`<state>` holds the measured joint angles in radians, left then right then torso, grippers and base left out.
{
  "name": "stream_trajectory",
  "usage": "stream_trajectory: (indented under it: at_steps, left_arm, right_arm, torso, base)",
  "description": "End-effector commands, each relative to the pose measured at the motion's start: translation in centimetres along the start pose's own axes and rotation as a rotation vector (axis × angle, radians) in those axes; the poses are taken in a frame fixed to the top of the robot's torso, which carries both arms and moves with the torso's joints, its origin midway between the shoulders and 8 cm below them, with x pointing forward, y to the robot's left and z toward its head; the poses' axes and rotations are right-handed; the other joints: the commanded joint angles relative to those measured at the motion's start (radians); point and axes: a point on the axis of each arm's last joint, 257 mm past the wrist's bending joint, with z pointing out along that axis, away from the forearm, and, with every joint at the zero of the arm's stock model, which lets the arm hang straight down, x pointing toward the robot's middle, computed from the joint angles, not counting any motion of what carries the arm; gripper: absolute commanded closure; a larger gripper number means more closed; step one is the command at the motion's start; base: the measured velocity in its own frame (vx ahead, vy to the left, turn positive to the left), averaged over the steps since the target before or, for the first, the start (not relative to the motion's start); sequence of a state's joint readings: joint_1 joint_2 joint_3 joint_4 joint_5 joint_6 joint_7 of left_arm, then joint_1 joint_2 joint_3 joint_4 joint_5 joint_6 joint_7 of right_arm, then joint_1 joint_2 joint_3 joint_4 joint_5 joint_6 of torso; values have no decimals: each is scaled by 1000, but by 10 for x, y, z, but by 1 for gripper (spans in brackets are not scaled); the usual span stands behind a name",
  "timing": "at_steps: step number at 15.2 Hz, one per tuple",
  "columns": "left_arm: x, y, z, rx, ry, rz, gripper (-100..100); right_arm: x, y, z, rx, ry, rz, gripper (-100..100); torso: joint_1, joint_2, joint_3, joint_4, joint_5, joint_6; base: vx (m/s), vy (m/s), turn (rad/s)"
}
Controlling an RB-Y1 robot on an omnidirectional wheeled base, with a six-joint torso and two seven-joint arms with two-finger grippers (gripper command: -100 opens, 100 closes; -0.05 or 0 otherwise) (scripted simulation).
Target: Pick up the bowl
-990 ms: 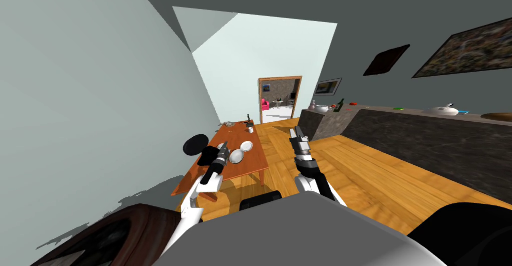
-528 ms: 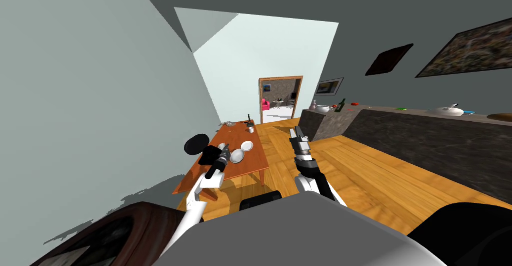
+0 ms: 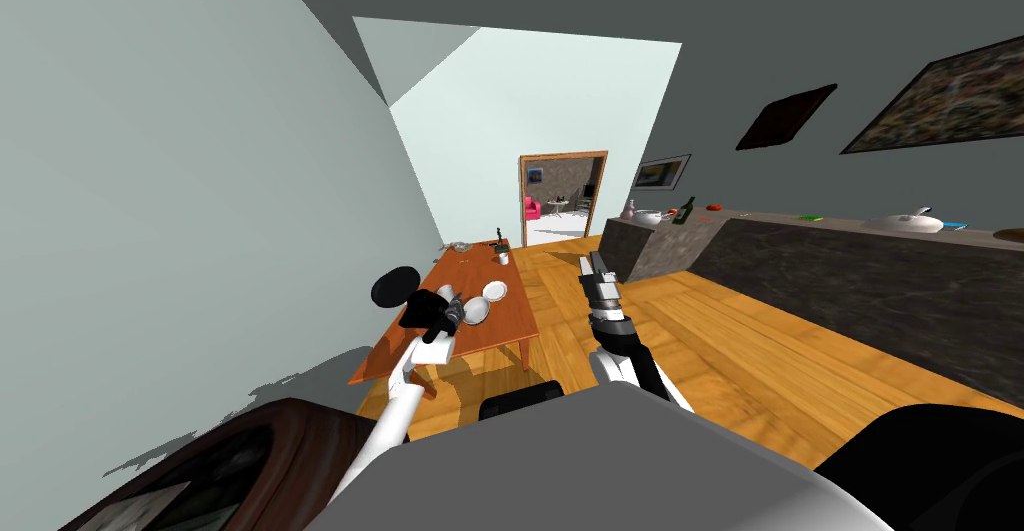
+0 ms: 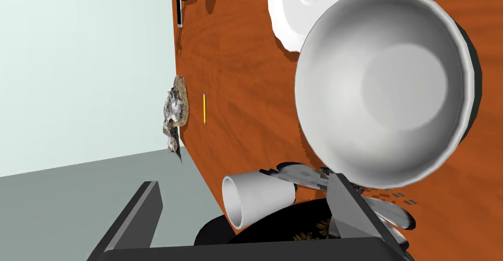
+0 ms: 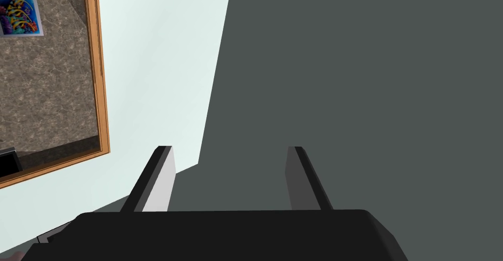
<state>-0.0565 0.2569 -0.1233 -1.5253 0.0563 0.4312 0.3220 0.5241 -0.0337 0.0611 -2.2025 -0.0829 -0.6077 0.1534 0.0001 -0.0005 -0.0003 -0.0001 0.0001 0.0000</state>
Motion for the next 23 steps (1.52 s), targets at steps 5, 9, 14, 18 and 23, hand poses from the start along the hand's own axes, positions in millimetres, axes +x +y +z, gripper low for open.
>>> stream_trajectory:
  at_steps: [5,9,14,18,23]
  left_arm:
    - [-2,28,9,-114,-29,-35,-100]
    - [1,55,19,-224,-56,-81,-100]
    - [1,76,20,-313,-84,-102,-100]
    - [8,99,22,-421,-116,-139,-100]
    - [15,122,20,-530,-152,-169,-100]
  right_arm:
    - [0,0,0,0,0,0,0]
    - [0,0,0,0,0,0,0]
    - [0,0,0,0,0,0,0]
    - [0,0,0,0,0,0,0]
    - [0,0,0,0,0,0,0]
  torso:
    - [0,0,0,0,0,0]
    - [0,0,0,0,0,0]
    - [0,-1,0,0,0,0]
    - [0,-1,0,0,0,0]
    - [-1,-2,-1,0,0,0]
  base:
    - [1,1,8]
    - [6,0,15]
    - [10,-1,12]
    - [16,-2,12]
    - [25,-3,8]
